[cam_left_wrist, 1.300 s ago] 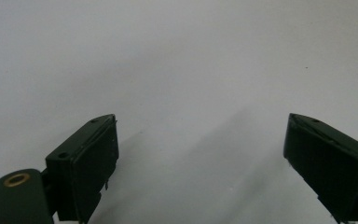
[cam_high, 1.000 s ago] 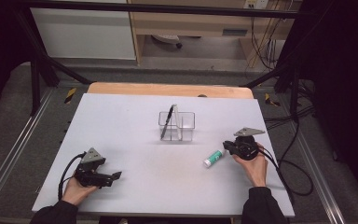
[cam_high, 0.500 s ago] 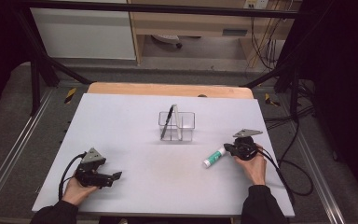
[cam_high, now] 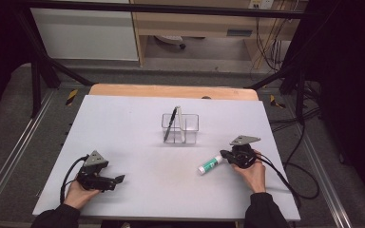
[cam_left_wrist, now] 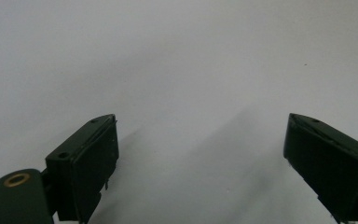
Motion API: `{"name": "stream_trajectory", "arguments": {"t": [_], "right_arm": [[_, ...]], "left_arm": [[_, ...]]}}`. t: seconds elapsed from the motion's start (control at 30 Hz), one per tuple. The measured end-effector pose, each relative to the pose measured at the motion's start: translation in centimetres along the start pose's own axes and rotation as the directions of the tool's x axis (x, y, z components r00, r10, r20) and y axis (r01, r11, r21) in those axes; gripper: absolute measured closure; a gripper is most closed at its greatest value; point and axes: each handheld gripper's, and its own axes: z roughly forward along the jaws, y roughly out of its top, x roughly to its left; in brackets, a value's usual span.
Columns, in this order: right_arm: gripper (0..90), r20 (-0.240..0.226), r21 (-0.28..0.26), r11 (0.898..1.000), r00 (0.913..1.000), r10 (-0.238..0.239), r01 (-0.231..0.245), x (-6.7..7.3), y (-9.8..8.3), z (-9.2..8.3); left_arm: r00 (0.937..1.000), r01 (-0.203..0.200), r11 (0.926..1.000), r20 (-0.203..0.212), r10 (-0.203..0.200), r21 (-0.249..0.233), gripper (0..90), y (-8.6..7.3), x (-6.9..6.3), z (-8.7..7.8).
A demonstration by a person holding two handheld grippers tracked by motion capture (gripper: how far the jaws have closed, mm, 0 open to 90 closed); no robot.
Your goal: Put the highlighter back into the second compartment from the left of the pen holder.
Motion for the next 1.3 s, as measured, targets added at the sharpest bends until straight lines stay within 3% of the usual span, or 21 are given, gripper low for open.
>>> {"name": "stream_trajectory", "arguments": {"t": [0.37,0.57,0.63,0.8,0.97,1.17,1.3], "right_arm": [[90.0,-0.049,-0.005,1.000,0.9985,-0.026,0.026,2.1,0.4,0.7],[85.7,-0.033,-0.010,0.999,0.9990,-0.030,0.030,1.9,0.6,0.3],[82.9,-0.032,-0.028,1.000,0.9994,-0.012,0.011,1.6,0.5,-0.3],[66.3,-0.038,-0.053,0.998,0.9992,0.013,-0.015,1.2,-0.1,-1.8],[43.0,-0.047,-0.068,0.997,0.9980,0.041,-0.045,1.1,-1.1,-2.7],[24.7,-0.056,-0.075,0.995,0.9969,0.055,-0.059,0.8,-2.5,-3.2],[14.5,-0.051,-0.048,0.996,0.9957,0.078,-0.080,0.6,-3.1,-3.3]], "left_arm": [[1.0000,-0.004,1.0000,0.003,0.004,0.001,10.0,0.0,-0.1,0.0],[0.9999,-0.008,1.0000,0.006,0.008,0.003,10.1,0.1,-0.3,0.0],[0.9999,-0.008,1.0000,0.007,0.008,0.005,10.0,0.2,-0.4,0.1],[0.9998,-0.014,0.9999,0.014,0.014,0.004,10.1,0.7,-0.8,0.1],[0.9995,-0.023,0.9997,0.021,0.022,0.007,10.0,1.3,-1.7,0.3],[0.9980,-0.054,0.9985,0.035,0.053,0.014,10.0,2.4,-2.8,0.6],[0.9963,-0.069,0.9975,0.052,0.068,0.014,10.0,3.3,-3.9,1.1]]}}
